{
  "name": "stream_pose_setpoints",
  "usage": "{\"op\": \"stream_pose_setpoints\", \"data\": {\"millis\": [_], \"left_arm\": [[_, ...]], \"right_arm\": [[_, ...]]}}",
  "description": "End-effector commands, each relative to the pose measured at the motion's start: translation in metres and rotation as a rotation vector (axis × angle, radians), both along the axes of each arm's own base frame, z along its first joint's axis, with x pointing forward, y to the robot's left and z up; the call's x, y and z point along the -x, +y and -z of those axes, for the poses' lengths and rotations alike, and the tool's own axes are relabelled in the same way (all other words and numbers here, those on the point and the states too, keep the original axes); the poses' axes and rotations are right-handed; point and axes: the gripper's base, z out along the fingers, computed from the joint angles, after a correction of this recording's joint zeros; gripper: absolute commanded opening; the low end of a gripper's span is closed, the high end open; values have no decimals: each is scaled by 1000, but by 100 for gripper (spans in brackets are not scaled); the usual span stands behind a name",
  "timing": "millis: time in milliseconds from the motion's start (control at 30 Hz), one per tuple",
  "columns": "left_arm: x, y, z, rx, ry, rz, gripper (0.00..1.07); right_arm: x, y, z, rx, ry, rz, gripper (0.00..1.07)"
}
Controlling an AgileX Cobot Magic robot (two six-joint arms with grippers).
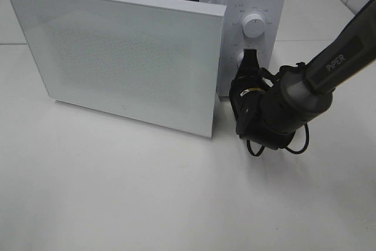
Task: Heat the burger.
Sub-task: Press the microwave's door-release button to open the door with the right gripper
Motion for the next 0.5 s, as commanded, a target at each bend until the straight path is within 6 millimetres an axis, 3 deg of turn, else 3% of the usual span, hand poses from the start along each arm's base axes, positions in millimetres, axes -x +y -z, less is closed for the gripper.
{"op": "stream_pose_setpoints", "data": {"millis": [33, 500], "left_arm": [[2, 0, -1, 3, -30, -3, 100], [2, 0, -1, 3, -30, -3, 100]], "right_arm": [[-32, -3, -42, 42, -310, 15, 0], [-30, 1, -40, 19, -242, -19, 0]]}}
